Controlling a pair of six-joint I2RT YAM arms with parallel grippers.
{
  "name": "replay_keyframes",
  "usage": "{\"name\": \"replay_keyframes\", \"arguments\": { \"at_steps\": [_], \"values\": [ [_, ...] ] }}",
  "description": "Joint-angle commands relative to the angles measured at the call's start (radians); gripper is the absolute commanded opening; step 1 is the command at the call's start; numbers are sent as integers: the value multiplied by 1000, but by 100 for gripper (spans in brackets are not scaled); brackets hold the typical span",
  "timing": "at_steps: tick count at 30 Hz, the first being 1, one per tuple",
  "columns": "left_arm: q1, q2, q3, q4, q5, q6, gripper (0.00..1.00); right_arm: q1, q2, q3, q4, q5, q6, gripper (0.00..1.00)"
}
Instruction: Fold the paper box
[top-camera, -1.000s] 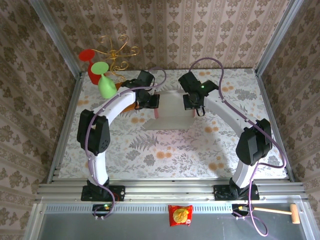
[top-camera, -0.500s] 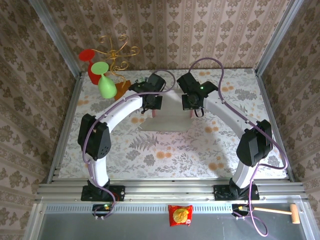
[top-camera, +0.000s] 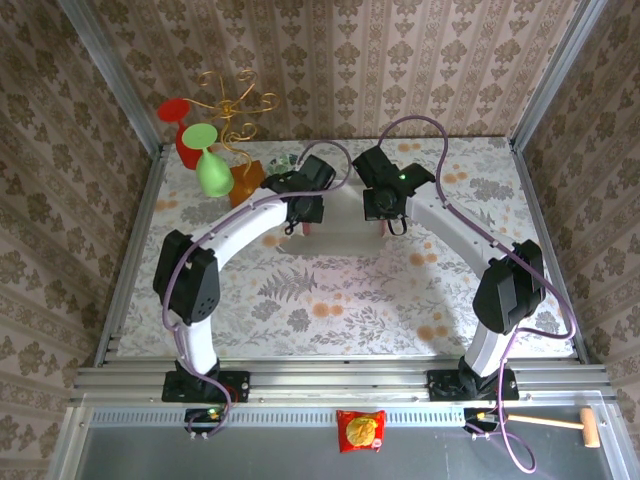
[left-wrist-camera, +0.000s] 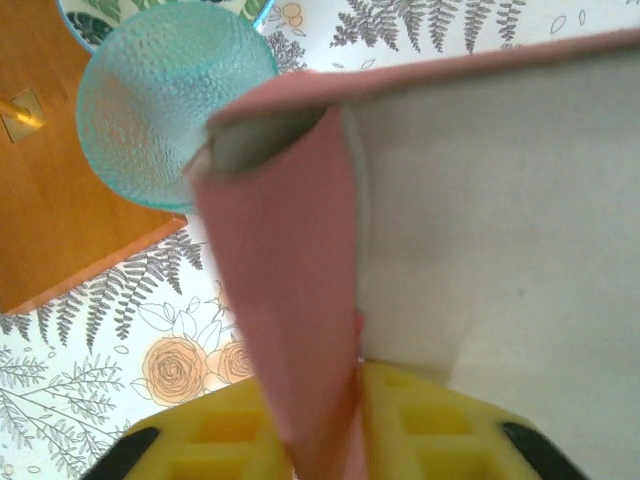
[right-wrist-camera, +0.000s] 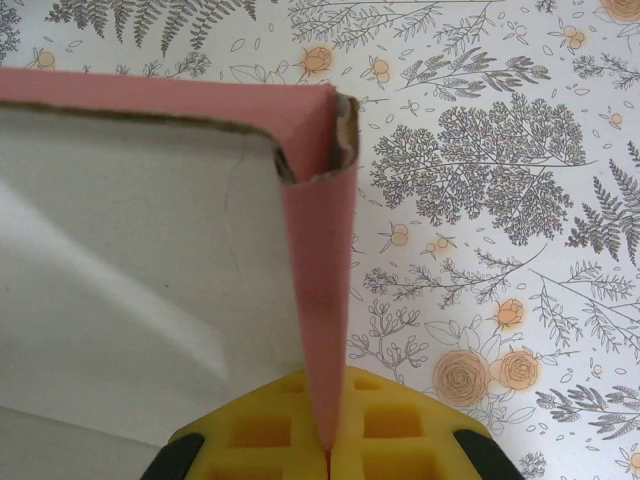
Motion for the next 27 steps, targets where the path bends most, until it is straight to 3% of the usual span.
{"name": "replay_keyframes", "arguments": {
  "at_steps": [1,5,11,20,27],
  "values": [
    [30,-87,-66,127,114,31,36,2,-47,-19,-22,7,3,0],
    [66,-138,-122,213,251,24,48,0,-51,-21,-14,-6,-7,0],
    [101,-209,-161,279,344,13,54,-2,-50,-27,-13,-8,-8,0],
    [127,-206,-198,240,361,14,53,-10,-47,-18,-12,-25,-6,0],
    [130,-152,-184,245,318,18,46,-15,-53,-21,-13,-49,-2,0]
  ]
}}
